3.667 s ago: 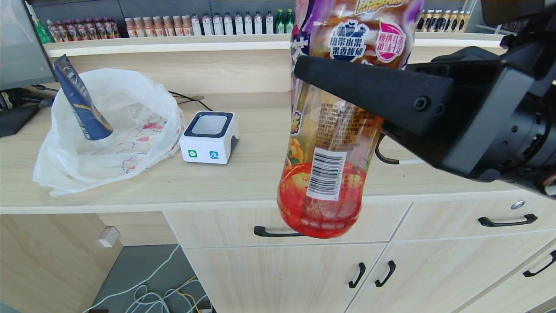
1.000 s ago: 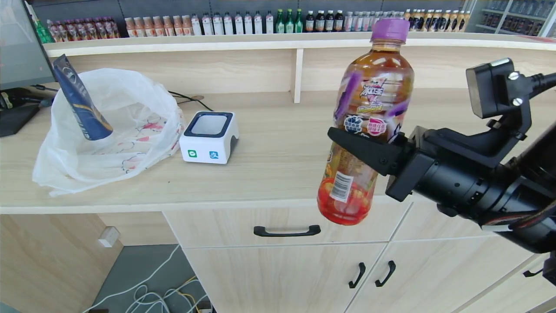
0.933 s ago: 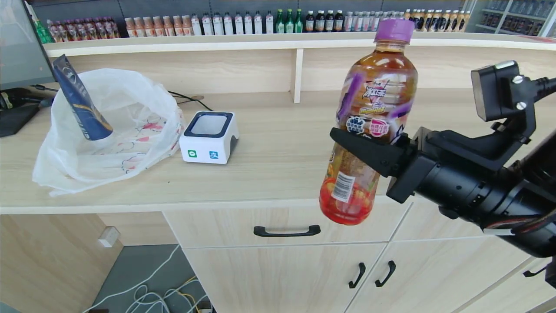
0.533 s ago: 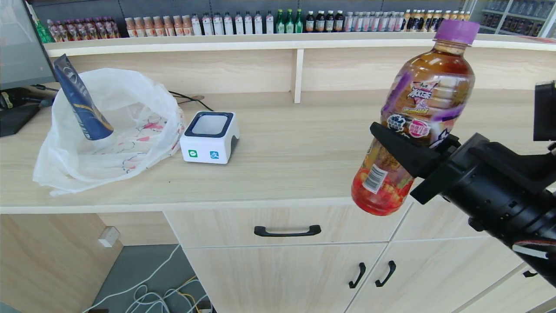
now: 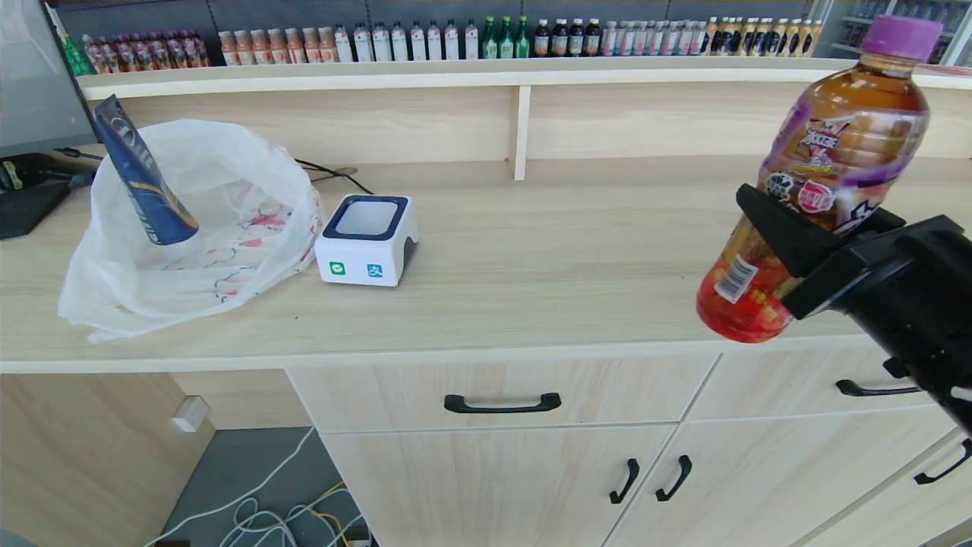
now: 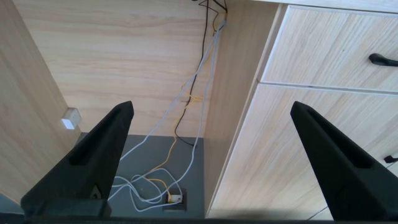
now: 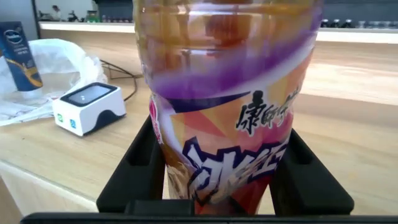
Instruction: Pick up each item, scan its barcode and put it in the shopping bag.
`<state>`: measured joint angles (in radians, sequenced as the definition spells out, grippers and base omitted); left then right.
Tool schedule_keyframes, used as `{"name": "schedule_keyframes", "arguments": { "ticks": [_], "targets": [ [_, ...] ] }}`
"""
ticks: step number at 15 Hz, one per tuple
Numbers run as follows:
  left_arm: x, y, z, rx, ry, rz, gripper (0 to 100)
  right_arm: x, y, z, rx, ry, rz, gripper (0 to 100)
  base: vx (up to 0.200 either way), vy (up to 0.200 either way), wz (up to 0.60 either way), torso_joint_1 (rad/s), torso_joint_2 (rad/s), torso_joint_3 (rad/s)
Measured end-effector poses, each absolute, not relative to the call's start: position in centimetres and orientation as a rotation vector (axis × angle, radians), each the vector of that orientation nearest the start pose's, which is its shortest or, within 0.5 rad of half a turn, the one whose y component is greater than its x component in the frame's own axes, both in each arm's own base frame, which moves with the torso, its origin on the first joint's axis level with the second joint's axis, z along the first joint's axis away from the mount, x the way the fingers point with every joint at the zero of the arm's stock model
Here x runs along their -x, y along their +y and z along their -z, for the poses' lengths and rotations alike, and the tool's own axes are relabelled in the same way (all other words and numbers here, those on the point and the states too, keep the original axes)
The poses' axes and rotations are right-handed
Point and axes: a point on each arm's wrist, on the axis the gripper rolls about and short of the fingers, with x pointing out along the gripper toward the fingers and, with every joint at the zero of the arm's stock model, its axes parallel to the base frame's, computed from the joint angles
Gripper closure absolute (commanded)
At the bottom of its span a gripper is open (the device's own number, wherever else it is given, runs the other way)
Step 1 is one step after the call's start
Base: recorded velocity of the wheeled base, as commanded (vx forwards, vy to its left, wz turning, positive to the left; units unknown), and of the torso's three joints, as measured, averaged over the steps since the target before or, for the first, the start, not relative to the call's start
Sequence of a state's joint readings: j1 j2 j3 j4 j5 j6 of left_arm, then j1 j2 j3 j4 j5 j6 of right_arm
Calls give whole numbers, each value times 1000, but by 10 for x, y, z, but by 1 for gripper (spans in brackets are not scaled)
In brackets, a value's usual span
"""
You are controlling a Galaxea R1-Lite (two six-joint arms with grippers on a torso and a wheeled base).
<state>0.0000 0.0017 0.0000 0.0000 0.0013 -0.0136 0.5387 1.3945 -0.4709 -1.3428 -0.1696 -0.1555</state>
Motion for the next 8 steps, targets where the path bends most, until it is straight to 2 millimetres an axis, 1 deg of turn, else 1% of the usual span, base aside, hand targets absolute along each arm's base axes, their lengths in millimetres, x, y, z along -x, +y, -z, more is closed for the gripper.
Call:
{"name": "schedule_keyframes", "arguments": {
  "ticks": [1, 5, 8],
  "targets": [
    [23, 0, -76, 15, 2, -1, 0, -182, 98, -246, 10, -431, -292, 100, 0, 0, 0, 0, 0, 0],
    [23, 0, -76, 15, 1, -3, 0, -187, 91, -249, 13, -445, -248, 100, 0, 200, 0, 1, 1, 7],
    [23, 0, -76, 16, 2, -2, 0, -190, 88, -242, 22, -428, -236, 100, 0, 200, 0, 22, 6, 1]
  ]
}}
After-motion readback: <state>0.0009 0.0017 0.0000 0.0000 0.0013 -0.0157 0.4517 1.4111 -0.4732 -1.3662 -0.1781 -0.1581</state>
